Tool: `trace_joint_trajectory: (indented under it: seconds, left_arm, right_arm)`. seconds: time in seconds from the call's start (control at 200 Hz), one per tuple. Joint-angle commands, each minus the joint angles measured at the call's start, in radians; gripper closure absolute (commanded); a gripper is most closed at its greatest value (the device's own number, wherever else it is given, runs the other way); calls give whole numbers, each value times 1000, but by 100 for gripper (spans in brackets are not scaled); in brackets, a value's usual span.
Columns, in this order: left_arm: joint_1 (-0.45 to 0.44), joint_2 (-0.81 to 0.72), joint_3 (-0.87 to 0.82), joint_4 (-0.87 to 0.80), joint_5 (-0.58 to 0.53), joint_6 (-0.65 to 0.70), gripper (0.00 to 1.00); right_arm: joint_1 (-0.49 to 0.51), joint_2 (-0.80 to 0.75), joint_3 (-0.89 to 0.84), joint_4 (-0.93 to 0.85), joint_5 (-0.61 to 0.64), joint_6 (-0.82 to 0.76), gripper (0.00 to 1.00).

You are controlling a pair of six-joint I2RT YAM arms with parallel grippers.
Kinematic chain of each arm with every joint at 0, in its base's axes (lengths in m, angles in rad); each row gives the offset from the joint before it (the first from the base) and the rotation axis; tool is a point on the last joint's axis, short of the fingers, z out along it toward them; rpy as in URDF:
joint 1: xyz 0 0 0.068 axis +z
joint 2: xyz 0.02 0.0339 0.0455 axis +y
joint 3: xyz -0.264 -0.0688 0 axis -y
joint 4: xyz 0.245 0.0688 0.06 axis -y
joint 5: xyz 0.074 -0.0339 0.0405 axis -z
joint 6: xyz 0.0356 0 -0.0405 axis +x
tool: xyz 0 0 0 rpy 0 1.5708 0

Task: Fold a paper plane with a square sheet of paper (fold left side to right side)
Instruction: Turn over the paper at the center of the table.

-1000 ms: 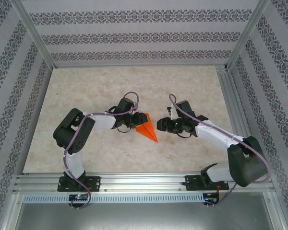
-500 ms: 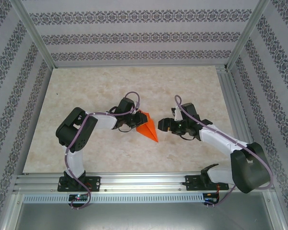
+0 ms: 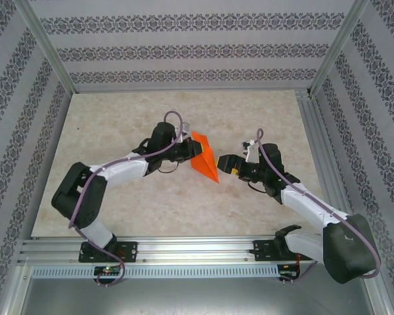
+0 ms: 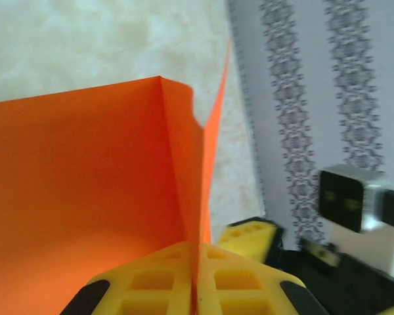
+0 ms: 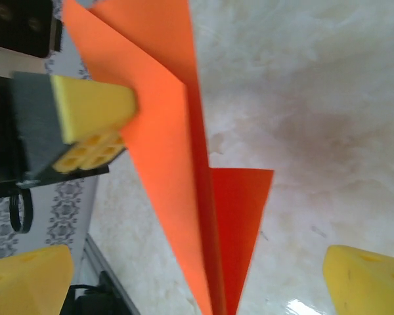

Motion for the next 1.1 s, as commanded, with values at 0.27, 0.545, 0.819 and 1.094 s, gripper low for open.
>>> trace_joint_trajectory:
  seconds: [0.27, 0.545, 0.819, 1.094]
  left_arm:
    - [8, -187, 107, -28, 38, 17, 88]
    - [7, -191, 94, 35, 86, -33, 88]
    - [8, -183, 85, 24, 91, -34, 87]
    - [9, -177, 79, -10, 88, -18, 84]
  right_arm:
    - [22, -32, 29, 335, -242, 211, 2]
    - [56, -19, 66, 368, -262, 248, 19]
    - [61, -37, 83, 283, -251, 198, 52]
    - [54, -89, 105, 116, -212, 101, 79]
